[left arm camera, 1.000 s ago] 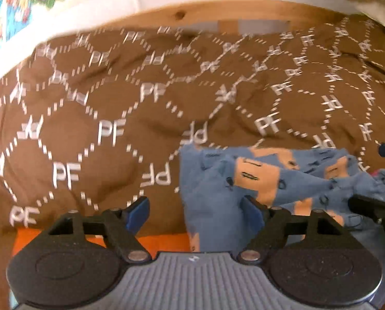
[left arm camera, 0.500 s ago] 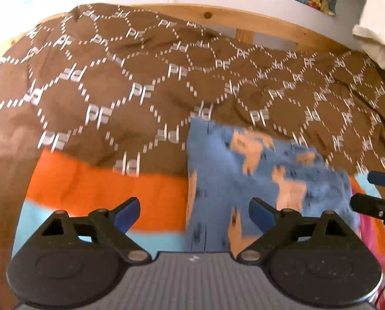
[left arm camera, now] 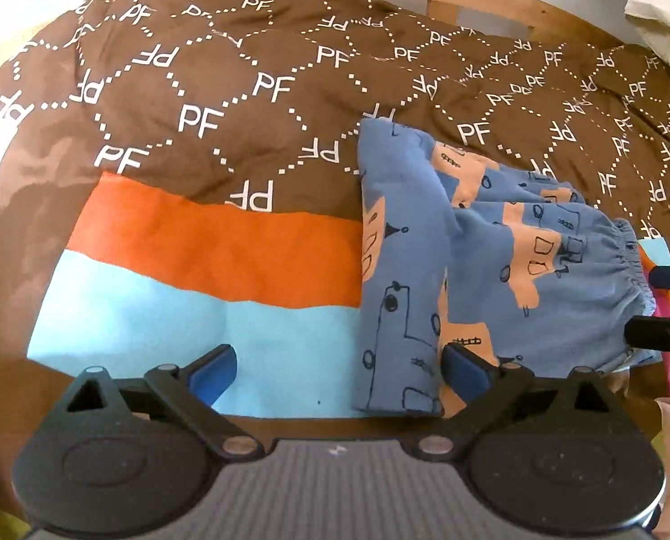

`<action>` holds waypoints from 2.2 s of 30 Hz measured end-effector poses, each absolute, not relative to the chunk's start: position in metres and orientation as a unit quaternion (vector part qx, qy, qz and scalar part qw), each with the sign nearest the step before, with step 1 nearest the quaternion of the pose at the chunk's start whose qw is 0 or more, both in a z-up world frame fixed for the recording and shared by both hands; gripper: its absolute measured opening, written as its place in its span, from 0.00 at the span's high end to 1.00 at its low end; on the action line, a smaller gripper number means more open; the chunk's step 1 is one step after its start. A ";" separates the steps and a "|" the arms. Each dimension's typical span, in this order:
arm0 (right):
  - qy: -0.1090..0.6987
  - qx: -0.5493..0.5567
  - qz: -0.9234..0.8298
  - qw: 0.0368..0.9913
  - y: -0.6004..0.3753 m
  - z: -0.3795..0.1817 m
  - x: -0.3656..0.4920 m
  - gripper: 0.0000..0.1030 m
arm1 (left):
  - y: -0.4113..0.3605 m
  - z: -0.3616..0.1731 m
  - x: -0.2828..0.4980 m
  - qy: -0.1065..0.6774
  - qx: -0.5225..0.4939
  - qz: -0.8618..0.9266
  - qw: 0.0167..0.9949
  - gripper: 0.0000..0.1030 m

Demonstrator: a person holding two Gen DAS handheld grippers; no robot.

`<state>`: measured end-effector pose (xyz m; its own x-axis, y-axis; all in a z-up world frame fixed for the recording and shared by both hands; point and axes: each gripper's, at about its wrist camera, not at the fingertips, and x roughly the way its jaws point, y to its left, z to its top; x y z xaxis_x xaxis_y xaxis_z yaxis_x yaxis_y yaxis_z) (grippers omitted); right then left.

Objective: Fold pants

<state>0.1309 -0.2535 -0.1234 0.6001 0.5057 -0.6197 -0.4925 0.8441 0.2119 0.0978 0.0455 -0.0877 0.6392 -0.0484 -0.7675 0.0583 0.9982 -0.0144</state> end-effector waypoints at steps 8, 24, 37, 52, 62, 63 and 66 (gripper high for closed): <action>0.346 0.047 0.297 0.889 -0.261 -0.114 0.133 0.01 | 0.046 -0.080 0.097 0.418 0.019 -0.028 0.908 0.00; 0.354 0.076 0.287 0.887 -0.276 -0.122 0.137 0.01 | 0.046 -0.063 0.104 0.387 -0.017 -0.130 0.913 0.00; 0.364 0.180 0.349 0.845 -0.278 -0.148 0.217 0.01 | 0.042 -0.093 0.148 0.427 -0.085 -0.169 0.884 0.00; 0.354 0.245 0.338 0.837 -0.283 -0.156 0.208 0.25 | 0.054 -0.092 0.141 0.453 -0.116 -0.157 0.870 0.00; 0.364 0.270 0.308 0.836 -0.293 -0.164 0.209 0.58 | 0.065 -0.090 0.132 0.452 -0.124 -0.145 0.871 0.02; 0.365 0.268 0.307 0.837 -0.293 -0.163 0.209 0.59 | 0.068 -0.090 0.130 0.450 -0.129 -0.141 0.872 0.05; 0.363 0.261 0.307 0.840 -0.292 -0.163 0.207 0.59 | 0.076 -0.090 0.126 0.451 -0.139 -0.136 0.871 0.15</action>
